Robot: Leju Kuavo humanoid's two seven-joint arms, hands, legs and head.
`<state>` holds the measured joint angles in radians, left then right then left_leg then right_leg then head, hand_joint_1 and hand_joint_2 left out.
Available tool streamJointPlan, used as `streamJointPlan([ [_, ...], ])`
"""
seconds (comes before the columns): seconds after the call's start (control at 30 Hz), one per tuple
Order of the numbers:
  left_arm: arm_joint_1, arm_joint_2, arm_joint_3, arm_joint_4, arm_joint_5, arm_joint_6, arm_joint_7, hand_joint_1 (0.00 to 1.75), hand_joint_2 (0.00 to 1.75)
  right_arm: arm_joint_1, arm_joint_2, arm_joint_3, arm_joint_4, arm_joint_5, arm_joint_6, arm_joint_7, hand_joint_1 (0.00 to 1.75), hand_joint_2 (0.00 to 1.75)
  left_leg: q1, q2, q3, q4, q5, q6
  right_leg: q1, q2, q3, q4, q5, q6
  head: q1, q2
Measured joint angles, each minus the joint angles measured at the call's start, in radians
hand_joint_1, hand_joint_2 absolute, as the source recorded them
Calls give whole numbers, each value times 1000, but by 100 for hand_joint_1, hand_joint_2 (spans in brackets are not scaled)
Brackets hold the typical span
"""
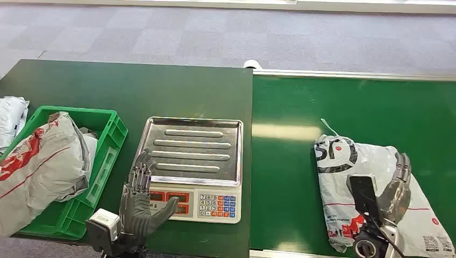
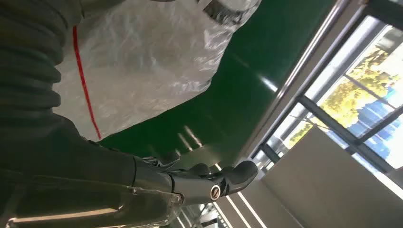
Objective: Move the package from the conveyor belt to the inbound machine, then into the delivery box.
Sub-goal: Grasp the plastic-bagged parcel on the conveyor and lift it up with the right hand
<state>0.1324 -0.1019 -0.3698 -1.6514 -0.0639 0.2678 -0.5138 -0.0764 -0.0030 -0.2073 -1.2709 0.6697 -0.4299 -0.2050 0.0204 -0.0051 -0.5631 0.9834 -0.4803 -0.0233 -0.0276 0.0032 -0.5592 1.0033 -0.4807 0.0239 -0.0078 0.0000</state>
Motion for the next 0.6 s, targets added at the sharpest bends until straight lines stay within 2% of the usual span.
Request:
streamJointPlan([
  [0.23, -19, 0, -6, 25, 5, 0, 0, 0, 175, -42, -16, -116, 147, 45, 9, 13, 0, 175, 0, 0, 0, 0, 0, 0, 1, 0, -1, 0, 0, 0, -1, 0],
  [0.6, -30, 5, -14, 37, 7, 16, 0, 0, 175, -115, -25, -160, 343, 72, 53, 60, 0, 175, 0, 0, 0, 0, 0, 0, 0, 0, 0, 0, 0, 0, 0, 0],
])
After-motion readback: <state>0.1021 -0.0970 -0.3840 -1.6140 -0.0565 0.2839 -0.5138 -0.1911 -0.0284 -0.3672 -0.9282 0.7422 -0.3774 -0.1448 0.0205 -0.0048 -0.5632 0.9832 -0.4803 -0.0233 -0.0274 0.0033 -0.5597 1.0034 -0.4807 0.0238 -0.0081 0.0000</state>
